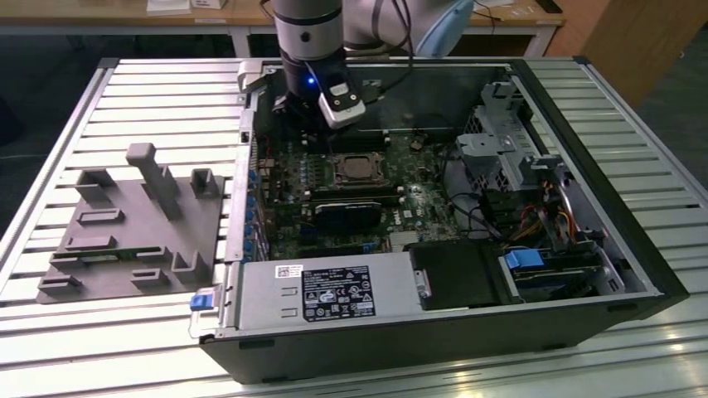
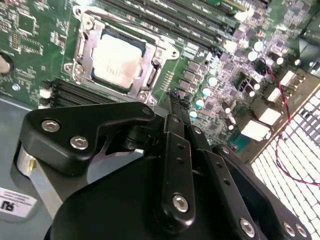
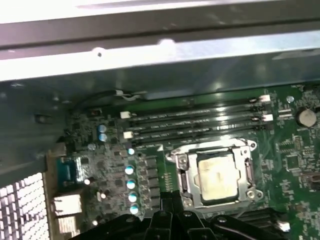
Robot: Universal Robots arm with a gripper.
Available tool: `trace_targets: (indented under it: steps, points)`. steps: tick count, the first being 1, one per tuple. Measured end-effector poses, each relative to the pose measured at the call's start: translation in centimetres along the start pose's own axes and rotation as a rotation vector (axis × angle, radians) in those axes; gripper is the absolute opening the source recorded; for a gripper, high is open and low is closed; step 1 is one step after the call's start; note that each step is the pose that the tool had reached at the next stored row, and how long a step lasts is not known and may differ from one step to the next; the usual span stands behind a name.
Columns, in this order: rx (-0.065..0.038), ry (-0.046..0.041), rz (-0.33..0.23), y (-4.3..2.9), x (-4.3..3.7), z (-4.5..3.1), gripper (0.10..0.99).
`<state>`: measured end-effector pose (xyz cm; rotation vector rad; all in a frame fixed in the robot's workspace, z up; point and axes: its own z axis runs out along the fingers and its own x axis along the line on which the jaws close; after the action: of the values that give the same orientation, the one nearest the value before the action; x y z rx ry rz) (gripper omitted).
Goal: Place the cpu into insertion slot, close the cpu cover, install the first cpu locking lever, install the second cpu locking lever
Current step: 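Install the first cpu locking lever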
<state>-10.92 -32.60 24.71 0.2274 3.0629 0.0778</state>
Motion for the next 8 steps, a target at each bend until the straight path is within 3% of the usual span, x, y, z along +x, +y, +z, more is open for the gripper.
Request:
trace_targets:
  steps: [3, 8]
  points:
    - [-0.018, 0.0019, 0.001, -0.08, 0.52, -0.04, 0.102]
    - [-0.066, 0.0088, 0.005, -0.14, 0.92, -0.07, 0.102]
